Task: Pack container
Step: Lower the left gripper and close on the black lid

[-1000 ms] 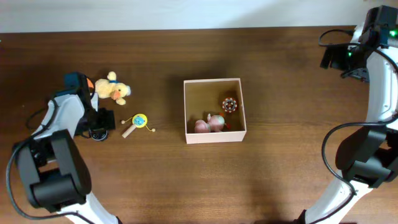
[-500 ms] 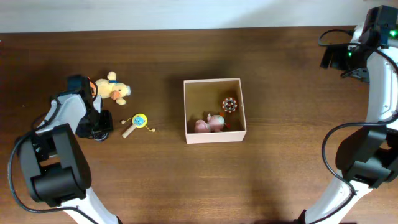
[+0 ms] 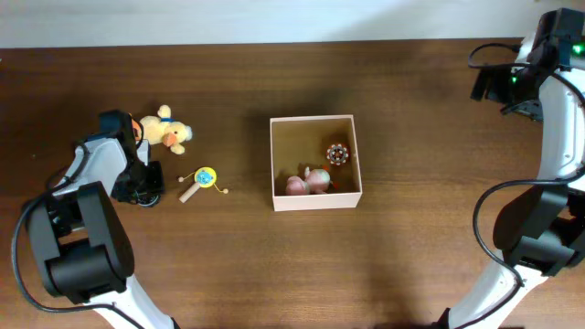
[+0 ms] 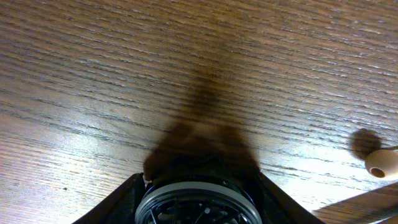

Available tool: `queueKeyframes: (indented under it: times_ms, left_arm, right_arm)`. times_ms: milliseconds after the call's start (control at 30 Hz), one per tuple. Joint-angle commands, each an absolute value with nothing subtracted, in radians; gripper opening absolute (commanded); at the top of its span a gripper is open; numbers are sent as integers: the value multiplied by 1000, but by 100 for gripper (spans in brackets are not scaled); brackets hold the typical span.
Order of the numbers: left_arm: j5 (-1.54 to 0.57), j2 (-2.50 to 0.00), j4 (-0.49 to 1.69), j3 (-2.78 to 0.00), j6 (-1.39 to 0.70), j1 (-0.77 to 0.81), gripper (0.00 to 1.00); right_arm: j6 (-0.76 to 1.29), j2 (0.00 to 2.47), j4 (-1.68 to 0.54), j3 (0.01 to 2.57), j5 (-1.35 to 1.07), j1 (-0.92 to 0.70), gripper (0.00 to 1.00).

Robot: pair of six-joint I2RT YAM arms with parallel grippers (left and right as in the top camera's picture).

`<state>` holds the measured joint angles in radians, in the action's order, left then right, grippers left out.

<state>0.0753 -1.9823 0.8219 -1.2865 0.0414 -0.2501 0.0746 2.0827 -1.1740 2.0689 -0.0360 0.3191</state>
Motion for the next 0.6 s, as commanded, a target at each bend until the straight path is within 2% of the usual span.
queueKeyframes:
  times_ms: [0, 100, 567]
  left_arm:
    - [67, -2008, 831, -1275, 14, -253, 42]
    - [62, -2008, 842, -1283, 11, -253, 39]
    - [44, -2008, 1015, -1490, 12, -242, 38]
  right_arm:
    - [76, 2090, -1171, 2062, -41, 315, 99]
    - [76, 2090, -1171, 2062, -42, 315, 99]
    - [76, 2090, -1171, 2062, -42, 315, 99]
